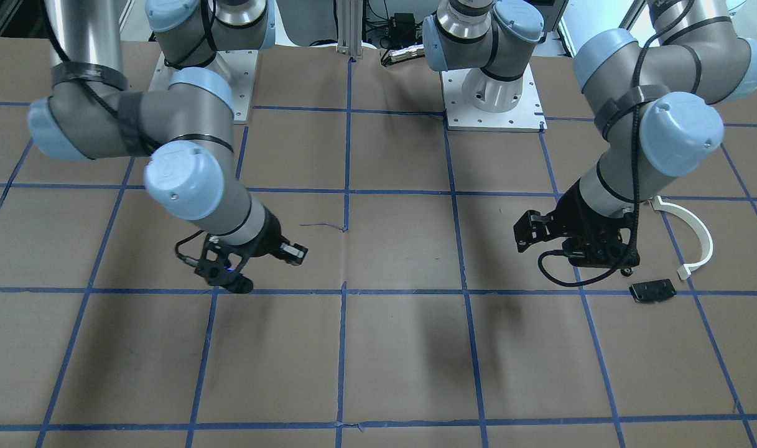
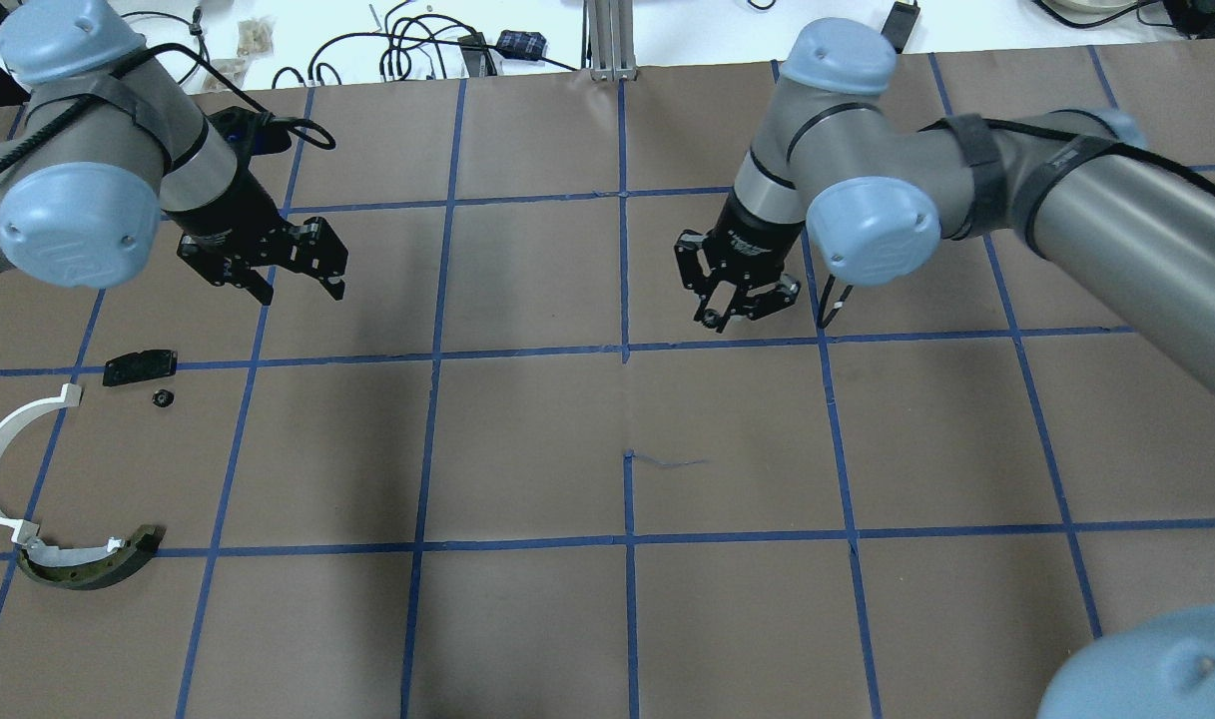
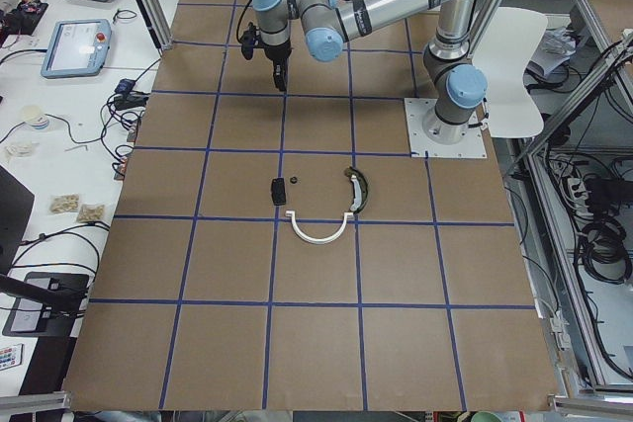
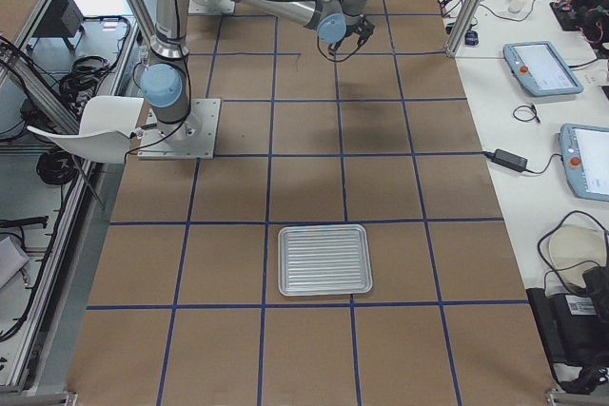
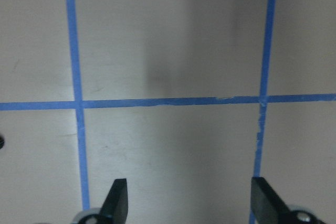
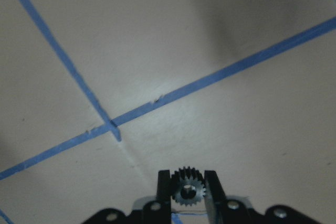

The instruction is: Place bearing gear from tray to pile

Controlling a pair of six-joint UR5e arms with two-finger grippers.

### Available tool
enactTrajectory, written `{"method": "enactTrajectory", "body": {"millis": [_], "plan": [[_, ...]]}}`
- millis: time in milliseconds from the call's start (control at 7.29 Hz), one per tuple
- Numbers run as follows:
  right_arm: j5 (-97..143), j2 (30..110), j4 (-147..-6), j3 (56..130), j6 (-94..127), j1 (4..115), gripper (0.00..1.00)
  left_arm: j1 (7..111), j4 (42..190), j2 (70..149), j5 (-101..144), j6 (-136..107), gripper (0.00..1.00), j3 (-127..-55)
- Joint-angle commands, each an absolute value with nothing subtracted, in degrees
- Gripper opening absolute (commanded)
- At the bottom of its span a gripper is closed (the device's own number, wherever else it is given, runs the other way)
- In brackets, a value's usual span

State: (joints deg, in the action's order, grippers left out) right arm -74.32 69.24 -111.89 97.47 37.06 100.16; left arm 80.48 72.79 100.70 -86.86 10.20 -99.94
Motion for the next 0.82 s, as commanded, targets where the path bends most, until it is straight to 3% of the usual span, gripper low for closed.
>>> {"method": "enactTrajectory", "body": {"millis": [0,411,549,686], "plan": [[-71.29,67.42,-115.39,100.09,43.67,107.64,0.00,82.88,71.37,101.07,-86.66,6.70,0.84,-100.55],[-70.75,62.42,-123.66,101.77,51.50,110.65,0.00,87.88,71.28,102.48,-86.83,-0.51,0.84,-100.81],[-70.93,61.27,-124.97,101.78,51.24,110.74,0.10,88.50,71.28,102.57,-86.84,-1.75,0.84,-100.81],[-71.71,61.35,-127.68,101.86,51.68,110.66,0.67,89.11,71.28,102.57,-86.66,-3.67,0.84,-100.90]]}}
